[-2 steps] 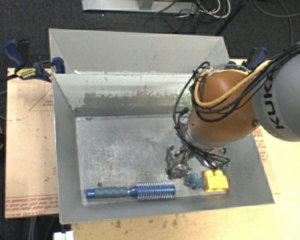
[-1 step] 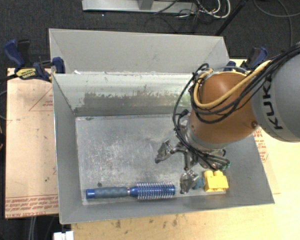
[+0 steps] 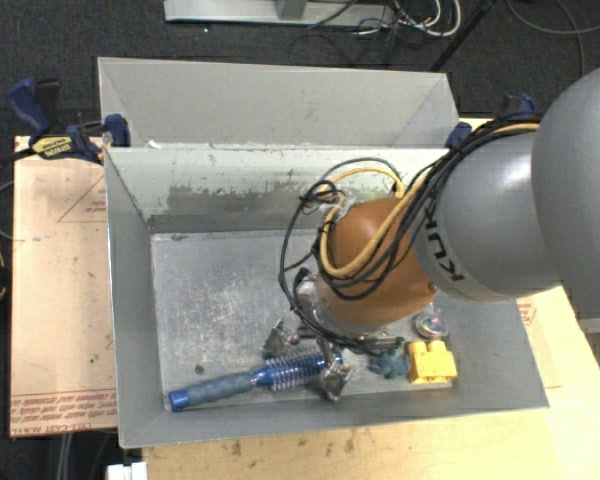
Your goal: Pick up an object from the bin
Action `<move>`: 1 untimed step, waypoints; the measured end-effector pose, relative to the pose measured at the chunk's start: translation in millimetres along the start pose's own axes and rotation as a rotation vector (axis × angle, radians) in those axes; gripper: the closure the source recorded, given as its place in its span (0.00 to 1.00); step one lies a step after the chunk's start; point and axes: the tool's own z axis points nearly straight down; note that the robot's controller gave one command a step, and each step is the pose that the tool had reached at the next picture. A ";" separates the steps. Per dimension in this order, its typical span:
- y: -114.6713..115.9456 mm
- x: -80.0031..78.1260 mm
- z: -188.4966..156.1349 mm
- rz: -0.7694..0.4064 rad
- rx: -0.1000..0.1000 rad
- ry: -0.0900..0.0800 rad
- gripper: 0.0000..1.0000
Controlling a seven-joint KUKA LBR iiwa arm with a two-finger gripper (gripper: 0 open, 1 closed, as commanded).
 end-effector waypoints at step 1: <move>0.9 -0.4 -0.9 0.003 -0.002 -0.002 1.00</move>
Offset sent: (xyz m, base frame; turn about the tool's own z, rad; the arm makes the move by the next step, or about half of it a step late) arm 0.0000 0.0000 0.0000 0.0000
